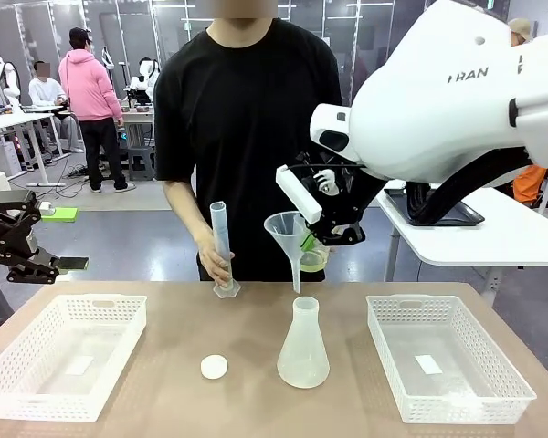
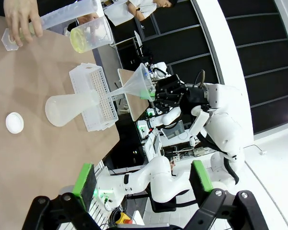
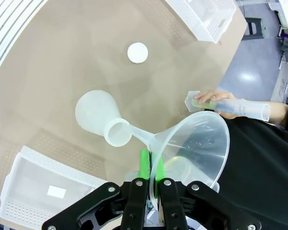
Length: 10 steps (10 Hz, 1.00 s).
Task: Prepare the solutions needed for the experiment.
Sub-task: Pick up the Plastic Funnel and insert it into the Big flask.
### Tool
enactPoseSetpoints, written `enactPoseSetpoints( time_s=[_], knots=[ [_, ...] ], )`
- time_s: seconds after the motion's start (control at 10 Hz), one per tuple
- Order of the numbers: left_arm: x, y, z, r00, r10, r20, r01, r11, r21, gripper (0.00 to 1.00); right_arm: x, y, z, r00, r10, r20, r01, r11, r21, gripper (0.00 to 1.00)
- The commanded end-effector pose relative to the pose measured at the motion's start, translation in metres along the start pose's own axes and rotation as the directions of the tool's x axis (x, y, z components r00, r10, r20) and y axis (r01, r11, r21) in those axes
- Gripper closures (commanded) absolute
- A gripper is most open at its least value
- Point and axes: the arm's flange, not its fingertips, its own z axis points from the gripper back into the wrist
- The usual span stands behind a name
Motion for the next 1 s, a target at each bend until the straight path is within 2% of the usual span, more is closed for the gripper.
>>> enactPoseSetpoints(
  time_s=[0.0,0.9],
  knots=[
    [0.002,-0.003,-0.002,1.0,0.008,0.01,-0.008,1.0,-0.025,0.0,-0.004,0.003,-0.01,1.0,0.025,0.018,-0.025,1.0,-0.017,0.96],
    [0.002,-0.003,-0.002,1.0,0.008,0.01,-0.008,1.0,-0.025,0.0,-0.026,0.017,-0.038,0.999,-0.042,0.03,0.043,0.999,-0.028,0.96]
  ],
)
